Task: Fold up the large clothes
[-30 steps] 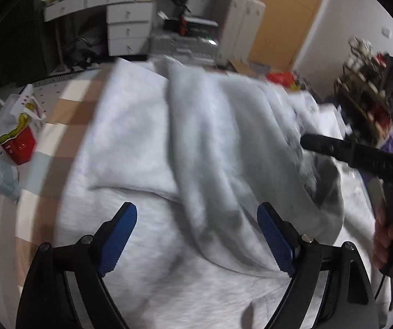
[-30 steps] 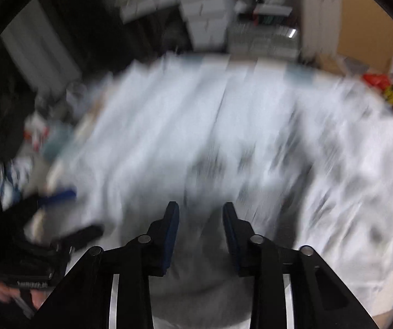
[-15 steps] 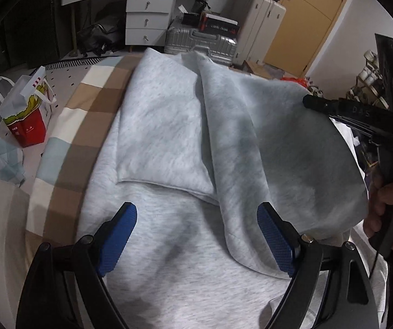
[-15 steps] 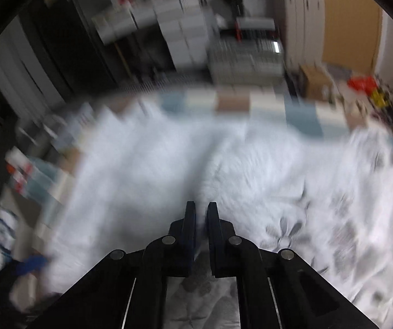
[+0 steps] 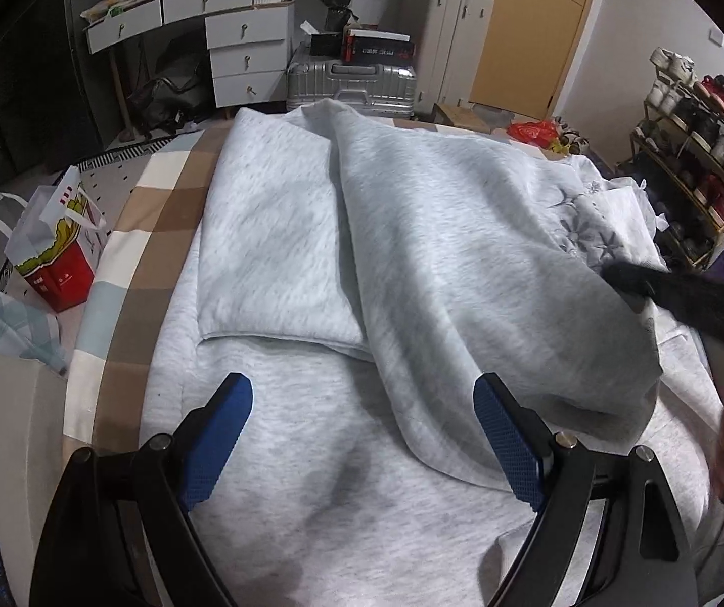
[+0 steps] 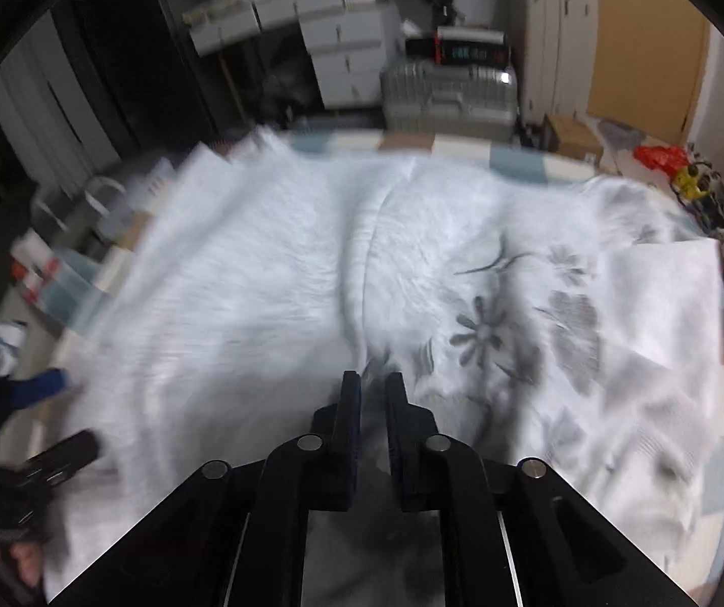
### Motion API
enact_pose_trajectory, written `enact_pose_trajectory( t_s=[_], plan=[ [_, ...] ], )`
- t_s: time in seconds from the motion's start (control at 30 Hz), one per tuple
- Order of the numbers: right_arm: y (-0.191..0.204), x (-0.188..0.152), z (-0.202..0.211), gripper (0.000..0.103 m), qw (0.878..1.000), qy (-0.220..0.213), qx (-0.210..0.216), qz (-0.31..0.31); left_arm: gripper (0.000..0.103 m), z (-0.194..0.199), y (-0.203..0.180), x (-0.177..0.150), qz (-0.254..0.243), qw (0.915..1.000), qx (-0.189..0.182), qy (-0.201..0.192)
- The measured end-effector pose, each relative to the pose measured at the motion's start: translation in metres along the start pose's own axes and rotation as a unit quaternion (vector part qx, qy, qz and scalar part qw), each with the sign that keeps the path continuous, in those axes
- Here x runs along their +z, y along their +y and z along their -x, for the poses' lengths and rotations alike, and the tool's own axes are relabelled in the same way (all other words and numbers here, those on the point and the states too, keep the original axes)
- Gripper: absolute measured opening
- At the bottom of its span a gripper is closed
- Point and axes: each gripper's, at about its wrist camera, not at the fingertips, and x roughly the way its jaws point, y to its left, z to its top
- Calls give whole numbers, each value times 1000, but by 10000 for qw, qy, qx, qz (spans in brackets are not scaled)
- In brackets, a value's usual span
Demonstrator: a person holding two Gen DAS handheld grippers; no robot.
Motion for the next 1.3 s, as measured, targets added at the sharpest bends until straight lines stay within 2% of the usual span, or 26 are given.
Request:
enact_pose_trajectory(
  t_s=[0.1, 0.2, 0.23, 0.27, 0.33, 0.4, 0.47, 0.5, 0.57, 0.67, 0.7, 0.73, 0.8, 0.83, 0.9, 1.03, 1.1, 1.17, 1.27, 1.3],
  plan=[
    [8, -25, 5, 28, 9999, 138, -13, 71, 87, 4, -6, -2, -81, 9999, 53, -52],
    [17, -55, -34, 29, 9953, 885, -346, 205, 87, 8, -12, -5, -221, 9997, 63, -88],
    [22, -60, -35, 29, 9960, 635, -491, 398, 87, 11, -13, -6, -305, 9994, 96, -118],
    [28, -60, -36, 29, 9949, 577, -617, 552, 87, 12, -14, -8, -368, 9991, 161, -141],
    [30, -56, -36, 30, 9951, 627, -652, 392, 87, 18, -14, -11, -473, 9983, 265, -196],
    [31, -56, -15, 27, 9990, 358, -270, 35, 87, 25, -11, -12, -521, 9977, 331, -274],
    [35, -58, 20, 27, 9998, -120, -29, -147, 87, 41, -6, -13, -500, 9971, 382, -419],
    [39, -62, 48, 27, 9981, -567, 156, -188, 87, 49, -4, -14, -467, 9970, 397, -474],
    [46, -75, 89, 31, 9925, -1140, 376, -212, 87, 71, -1, -23, -401, 9964, 503, -555],
    [53, -108, 152, 66, 9753, -2045, 764, -333, 87, 112, 0, -52, -392, 9950, 301, -871],
    [55, -124, 170, 84, 9655, -2408, 900, -425, 87, 121, 0, -62, -370, 9950, 248, -899],
    [55, -133, 184, 90, 9559, -2720, 1012, -456, 87, 129, 1, -72, -333, 9949, 244, -919],
    [56, -160, 206, 98, 9375, -3294, 1022, -461, 87, 147, 4, -96, -292, 9954, 241, -880],
    [58, -170, 210, 103, 9331, -3426, 980, -478, 87, 153, 6, -102, -272, 9955, 265, -873],
    [60, -188, 215, 103, 9240, -3628, 1107, -483, 87, 167, 12, -120, -140, 9954, 356, -873],
    [60, -221, 206, 103, 9225, -3569, 1355, -564, 87, 172, 17, -147, 132, 9981, 189, -567],
    [61, -229, 208, 103, 9354, -3173, 1335, -813, 87, 163, 16, -162, 172, 9989, 224, -379],
    [58, -236, 209, 103, 9324, -3200, 1432, -879, 87, 147, 15, -175, 206, 9995, 222, -128],
    [62, -247, 225, 103, 9224, -3522, 1413, -716, 87, 128, 9, -186, 199, 9997, 43, 150],
    [64, -248, 227, 103, 9207, -3566, 1427, -692, 87, 121, 4, -189, 152, 9994, 209, 245]
  ],
)
